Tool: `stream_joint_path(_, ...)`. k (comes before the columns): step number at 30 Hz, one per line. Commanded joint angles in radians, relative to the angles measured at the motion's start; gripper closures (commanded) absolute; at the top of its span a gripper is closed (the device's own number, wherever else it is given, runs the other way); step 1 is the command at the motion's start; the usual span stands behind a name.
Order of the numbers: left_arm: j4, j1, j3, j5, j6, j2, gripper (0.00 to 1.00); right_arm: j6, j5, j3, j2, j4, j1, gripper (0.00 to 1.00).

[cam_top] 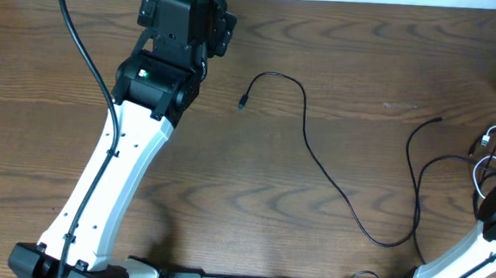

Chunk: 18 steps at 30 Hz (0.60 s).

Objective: Untangle cables
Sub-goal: 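Carry the white cable off to the right edge with the right gripper, then move the right gripper left to the loose black cable at center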

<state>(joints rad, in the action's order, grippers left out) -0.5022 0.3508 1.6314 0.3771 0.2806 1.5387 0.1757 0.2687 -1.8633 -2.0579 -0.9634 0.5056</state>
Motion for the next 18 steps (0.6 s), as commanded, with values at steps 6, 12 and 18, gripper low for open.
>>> stream_joint_path(6,-0.006,0.002,0.009,-0.003,-0.017,-0.022,0.02,-0.035,0.021,-0.046,-0.02,-0.017,0.01,0.46)
stream_joint_path(12,-0.006,0.002,0.009,-0.003,-0.017,-0.022,0.02,-0.045,-0.029,-0.046,-0.02,-0.032,0.0,0.21)
stream_joint_path(18,-0.007,0.002,0.009,-0.003,-0.017,-0.022,0.02,-0.074,-0.104,-0.048,-0.02,-0.073,-0.069,0.2)
